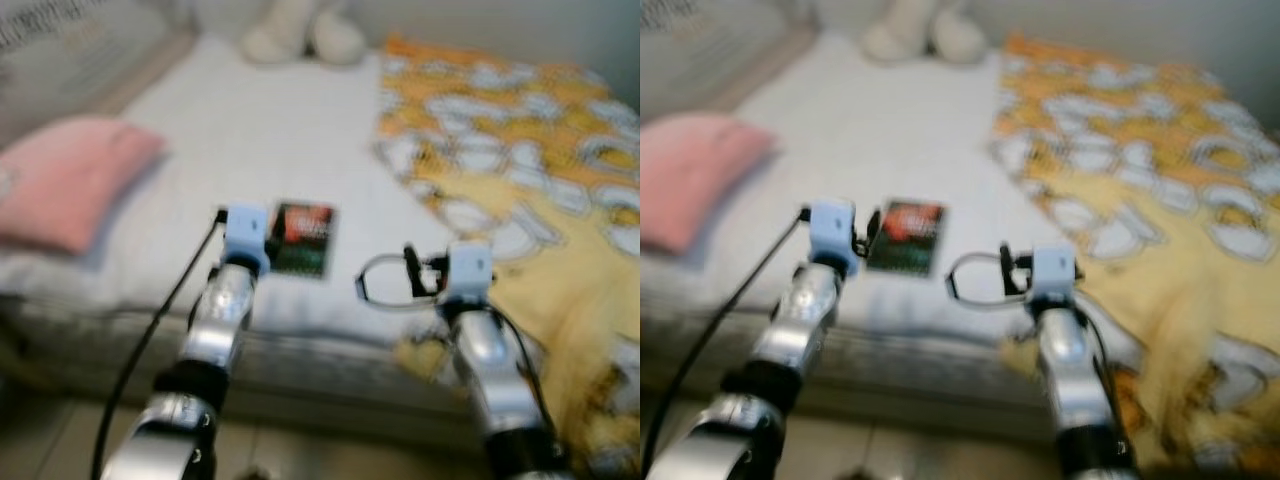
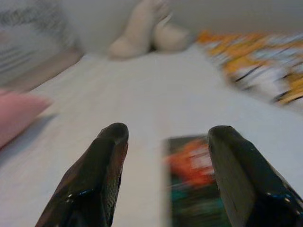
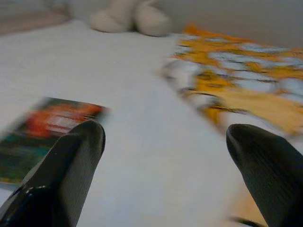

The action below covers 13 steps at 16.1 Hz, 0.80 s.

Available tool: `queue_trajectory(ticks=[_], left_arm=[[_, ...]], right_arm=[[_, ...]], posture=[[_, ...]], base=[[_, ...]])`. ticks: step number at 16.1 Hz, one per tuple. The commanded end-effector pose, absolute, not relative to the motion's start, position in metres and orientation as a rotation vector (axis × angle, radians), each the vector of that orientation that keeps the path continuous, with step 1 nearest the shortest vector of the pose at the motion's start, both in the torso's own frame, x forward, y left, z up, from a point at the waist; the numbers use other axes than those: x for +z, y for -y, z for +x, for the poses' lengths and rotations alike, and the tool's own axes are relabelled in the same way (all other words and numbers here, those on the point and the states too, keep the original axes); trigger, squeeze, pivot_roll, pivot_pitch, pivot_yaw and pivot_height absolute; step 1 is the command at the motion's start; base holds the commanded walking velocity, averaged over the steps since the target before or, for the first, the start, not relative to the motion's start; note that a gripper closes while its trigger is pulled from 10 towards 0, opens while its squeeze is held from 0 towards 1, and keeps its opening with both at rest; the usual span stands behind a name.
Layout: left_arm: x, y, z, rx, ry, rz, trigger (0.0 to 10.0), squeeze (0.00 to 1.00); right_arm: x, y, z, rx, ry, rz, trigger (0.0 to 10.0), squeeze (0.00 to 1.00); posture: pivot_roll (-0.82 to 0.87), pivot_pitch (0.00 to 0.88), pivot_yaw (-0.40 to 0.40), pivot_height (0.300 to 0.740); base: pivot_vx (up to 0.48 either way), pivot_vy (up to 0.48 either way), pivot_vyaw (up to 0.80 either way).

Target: Clean up the room

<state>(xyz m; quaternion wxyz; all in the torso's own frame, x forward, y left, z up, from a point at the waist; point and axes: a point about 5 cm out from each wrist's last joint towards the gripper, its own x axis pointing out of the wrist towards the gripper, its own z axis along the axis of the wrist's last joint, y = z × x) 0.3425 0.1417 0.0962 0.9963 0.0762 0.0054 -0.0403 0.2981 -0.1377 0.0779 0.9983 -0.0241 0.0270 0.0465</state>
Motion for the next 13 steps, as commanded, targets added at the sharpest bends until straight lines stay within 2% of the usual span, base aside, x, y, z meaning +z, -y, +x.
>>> queue_trajectory(ticks=[1, 4, 6, 8, 9, 10, 13], left_arm=[[0.097, -0.139, 0.345, -0.081, -0.019, 0.142, 10.0, 0.00], [0.099, -0.143, 0.347, -0.074, -0.019, 0.170, 10.0, 0.00], [0.100, -0.141, 0.349, -0.088, -0.017, 0.194, 10.0, 0.00], [0.097, -0.134, 0.349, -0.127, -0.040, 0.223, 10.0, 0.00], [0.095, -0.131, 0.350, -0.145, -0.055, 0.224, 10.0, 0.00], [0.096, -0.121, 0.351, -0.175, -0.045, 0.191, 10.0, 1.00], [0.097, -0.113, 0.354, -0.186, -0.054, 0.179, 10.0, 1.00]], right_arm=[[0.080, 0.142, 0.298, 0.098, -0.049, -0.069, 10.0, 0.00], [0.079, 0.142, 0.297, 0.107, -0.050, -0.075, 10.0, 0.00], [0.078, 0.143, 0.296, 0.103, -0.061, -0.081, 10.0, 0.00], [0.076, 0.145, 0.293, 0.090, -0.068, -0.062, 10.0, 0.00], [0.075, 0.147, 0.292, 0.083, -0.072, -0.065, 10.0, 0.00], [0.071, 0.152, 0.286, 0.065, -0.080, -0.067, 10.0, 0.00], [0.071, 0.156, 0.282, 0.056, -0.070, -0.083, 10.0, 0.00]], posture=[[-0.04, 0.007, -0.002, 0.740], [-0.04, 0.010, -0.002, 0.740], [-0.05, 0.010, 0.001, 0.740], [-0.06, 0.011, 0.007, 0.740], [-0.06, 0.011, 0.006, 0.740], [-0.07, 0.010, 0.008, 0.740], [-0.09, 0.007, 0.014, 0.740]], base=[[0.274, 0.394, 0.00], [0.000, 0.426, 0.00], [0.358, 0.317, 0.00], [0.420, 0.000, -0.62], [0.000, 0.000, -0.63], [0.000, 0.000, -0.63], [0.000, 0.000, 0.00]])
